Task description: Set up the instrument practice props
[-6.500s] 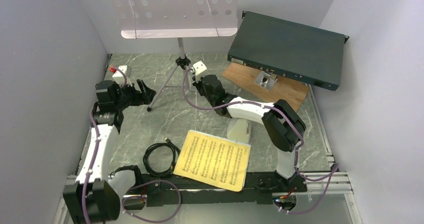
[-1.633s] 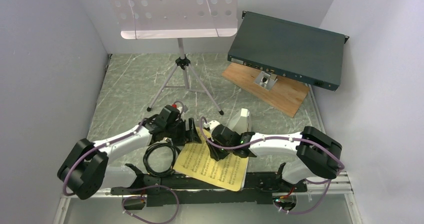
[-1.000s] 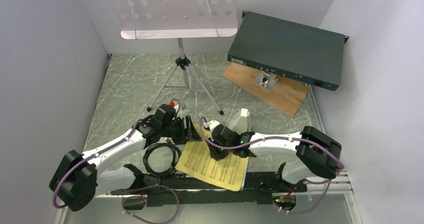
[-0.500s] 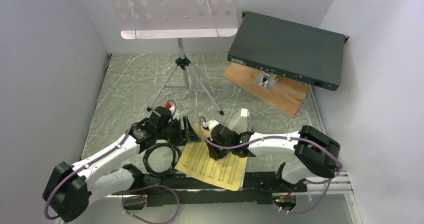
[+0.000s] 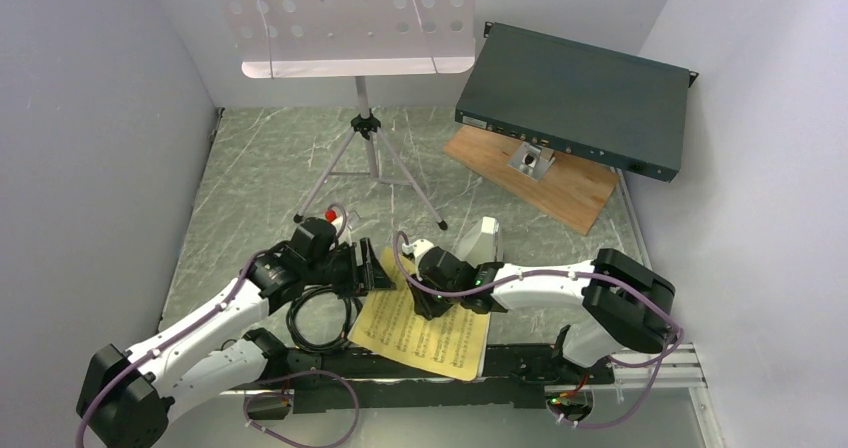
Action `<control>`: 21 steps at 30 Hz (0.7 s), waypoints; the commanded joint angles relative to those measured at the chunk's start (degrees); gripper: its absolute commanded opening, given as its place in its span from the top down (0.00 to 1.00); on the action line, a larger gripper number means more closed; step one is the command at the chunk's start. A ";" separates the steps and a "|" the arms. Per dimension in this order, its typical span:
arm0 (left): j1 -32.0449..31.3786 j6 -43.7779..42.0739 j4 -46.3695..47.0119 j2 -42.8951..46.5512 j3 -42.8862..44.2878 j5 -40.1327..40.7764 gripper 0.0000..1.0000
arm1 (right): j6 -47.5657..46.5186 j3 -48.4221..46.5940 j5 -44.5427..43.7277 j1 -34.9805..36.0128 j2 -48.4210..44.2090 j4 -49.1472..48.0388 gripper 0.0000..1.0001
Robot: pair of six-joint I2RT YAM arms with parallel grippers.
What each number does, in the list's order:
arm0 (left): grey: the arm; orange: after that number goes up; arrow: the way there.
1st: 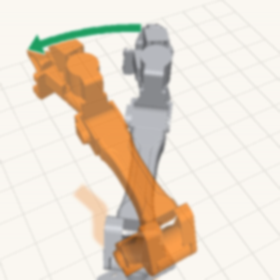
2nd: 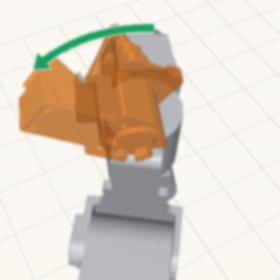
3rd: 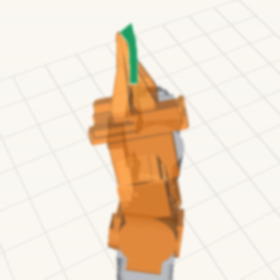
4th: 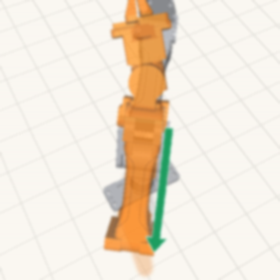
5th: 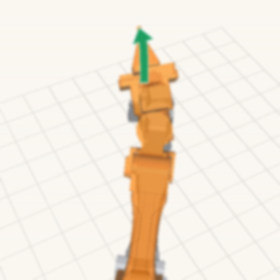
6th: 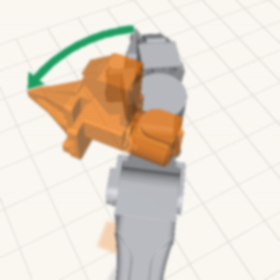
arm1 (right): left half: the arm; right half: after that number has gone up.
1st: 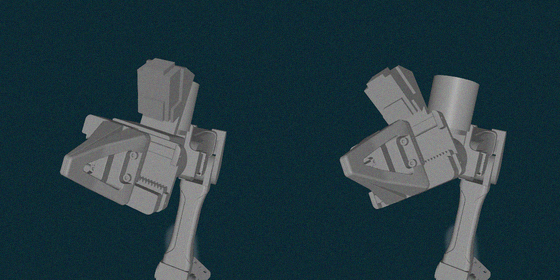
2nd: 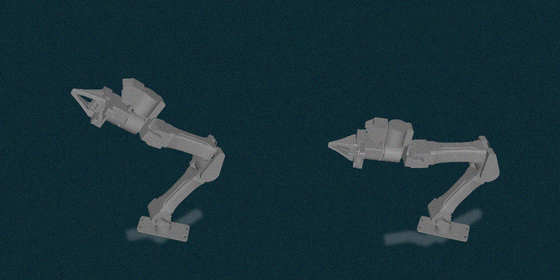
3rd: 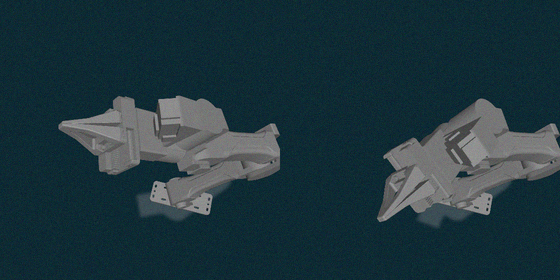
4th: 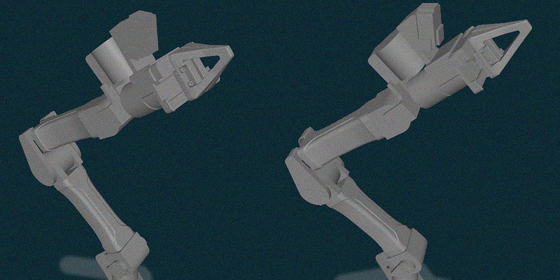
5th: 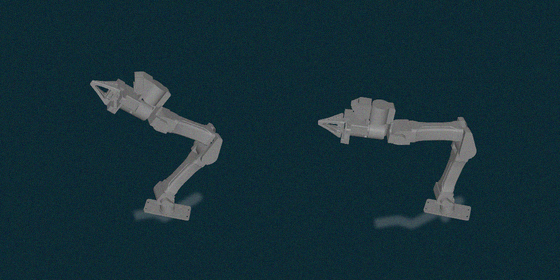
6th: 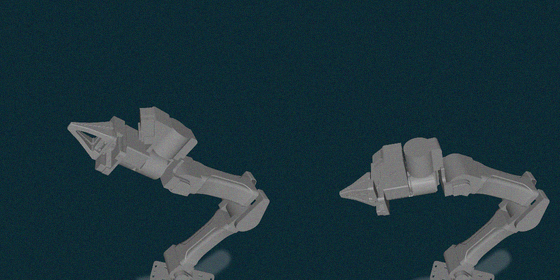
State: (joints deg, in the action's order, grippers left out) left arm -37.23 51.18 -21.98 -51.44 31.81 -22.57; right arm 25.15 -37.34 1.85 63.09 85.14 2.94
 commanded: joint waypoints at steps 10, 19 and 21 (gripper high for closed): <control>-0.21 -1.67 -3.84 4.67 1.74 -0.71 0.29 | 0.43 -0.35 2.00 0.19 3.89 1.66 0.71; -0.26 -2.17 -8.81 6.53 4.27 -0.10 0.29 | 0.67 -0.06 2.16 0.19 3.72 1.53 0.72; -0.24 -2.44 -10.36 7.23 4.81 0.63 0.28 | 0.69 -0.11 2.31 0.19 4.08 1.34 0.72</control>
State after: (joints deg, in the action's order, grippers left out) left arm -37.23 50.17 -29.12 -46.54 33.08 -22.59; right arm 25.17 -38.30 3.42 63.07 86.87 1.41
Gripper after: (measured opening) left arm 0.714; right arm 0.283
